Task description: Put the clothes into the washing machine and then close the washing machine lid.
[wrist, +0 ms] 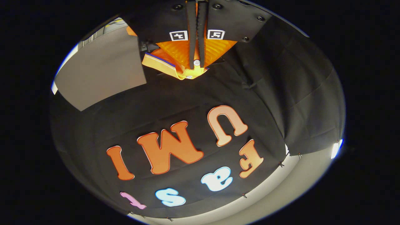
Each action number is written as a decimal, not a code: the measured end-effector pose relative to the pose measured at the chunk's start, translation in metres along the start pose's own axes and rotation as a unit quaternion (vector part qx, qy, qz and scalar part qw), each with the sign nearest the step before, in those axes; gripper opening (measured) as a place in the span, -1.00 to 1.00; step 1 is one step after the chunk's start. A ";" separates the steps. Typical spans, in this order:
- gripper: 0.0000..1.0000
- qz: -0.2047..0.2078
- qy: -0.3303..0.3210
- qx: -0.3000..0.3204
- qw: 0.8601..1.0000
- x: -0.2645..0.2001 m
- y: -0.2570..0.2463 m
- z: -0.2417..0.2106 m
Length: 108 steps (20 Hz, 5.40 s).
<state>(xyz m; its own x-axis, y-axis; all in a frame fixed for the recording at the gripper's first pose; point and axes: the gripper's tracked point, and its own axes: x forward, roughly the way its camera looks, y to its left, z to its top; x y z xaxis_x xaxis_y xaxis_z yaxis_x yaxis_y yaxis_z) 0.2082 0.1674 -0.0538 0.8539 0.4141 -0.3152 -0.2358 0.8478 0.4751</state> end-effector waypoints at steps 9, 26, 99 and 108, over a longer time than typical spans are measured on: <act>-0.81 0.004 0.097 -0.009 0.995 0.103 0.017 -0.110; -0.81 -0.079 0.246 -0.016 0.966 0.228 -0.066 -0.298; 0.97 -0.095 0.063 -0.122 0.986 0.253 -0.028 -0.113; 0.97 -0.110 0.039 -0.108 0.987 0.295 -0.036 -0.075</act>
<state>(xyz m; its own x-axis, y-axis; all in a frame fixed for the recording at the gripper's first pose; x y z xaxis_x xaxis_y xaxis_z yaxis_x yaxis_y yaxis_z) 0.4337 0.2838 -0.2255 0.8595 0.2298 -0.4566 -0.1502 0.9673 0.2042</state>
